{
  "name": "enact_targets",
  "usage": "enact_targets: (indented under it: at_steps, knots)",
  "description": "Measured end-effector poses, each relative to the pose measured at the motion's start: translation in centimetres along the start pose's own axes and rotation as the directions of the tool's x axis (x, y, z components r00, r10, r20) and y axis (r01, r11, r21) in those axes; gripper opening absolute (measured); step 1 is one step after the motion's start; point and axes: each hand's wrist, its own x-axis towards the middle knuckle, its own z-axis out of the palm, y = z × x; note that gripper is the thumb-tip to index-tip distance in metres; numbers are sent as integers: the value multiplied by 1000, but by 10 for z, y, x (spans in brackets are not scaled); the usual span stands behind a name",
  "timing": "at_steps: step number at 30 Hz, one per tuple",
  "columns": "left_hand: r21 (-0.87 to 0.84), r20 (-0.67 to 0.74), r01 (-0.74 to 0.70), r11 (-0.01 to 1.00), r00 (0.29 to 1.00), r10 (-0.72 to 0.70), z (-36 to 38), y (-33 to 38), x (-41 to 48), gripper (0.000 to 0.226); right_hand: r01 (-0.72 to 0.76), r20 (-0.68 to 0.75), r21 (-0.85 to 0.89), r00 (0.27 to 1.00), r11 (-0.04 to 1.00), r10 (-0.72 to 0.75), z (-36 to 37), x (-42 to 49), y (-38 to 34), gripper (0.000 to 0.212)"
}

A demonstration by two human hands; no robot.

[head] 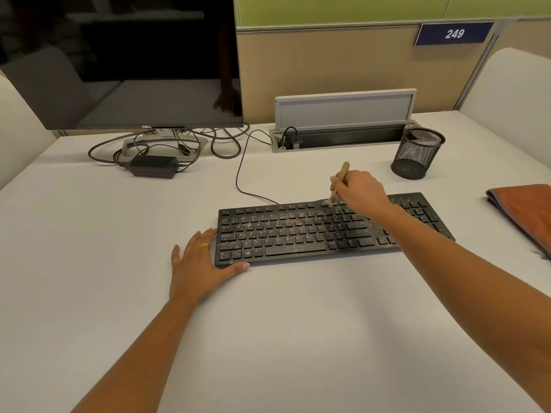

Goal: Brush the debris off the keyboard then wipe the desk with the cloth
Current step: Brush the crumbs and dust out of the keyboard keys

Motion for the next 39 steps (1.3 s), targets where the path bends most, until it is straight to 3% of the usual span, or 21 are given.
enact_targets:
  at_steps: [7,12,17,21,27,32,37,39]
  knots:
    - [6,-12,-5,1000,1000,5,0,1,0,114,30,5,137,999,990,-31,1,-2,-2,43]
    - [6,-14,0,1000,1000,0,0,1,0,115,16,2,-37,1000,999,-16,-3,-4,0,45]
    - [7,-7,5,1000,1000,-5,-1,2,0,112,18,25,-6,1000,1000,-18,-5,1,1,42]
    - [-1,-11,4,1000,1000,-4,-1,2,-1,110,10,-38,41,999,999,-8,-2,-2,3,43]
    - [11,-10,5,1000,1000,-5,-1,2,0,111,8,-64,-111,998,994,-15,-3,-3,4,44]
    - [6,-10,7,1000,1000,-7,-1,2,0,114,-59,-67,111,996,992,67,-2,-1,12,39]
    - [5,-18,8,1000,1000,-8,-1,2,-1,111,-75,-154,-64,986,995,65,-7,1,17,42]
    - [7,-16,7,1000,1000,-7,-1,2,-1,110,-36,-142,61,989,997,45,-8,2,16,40]
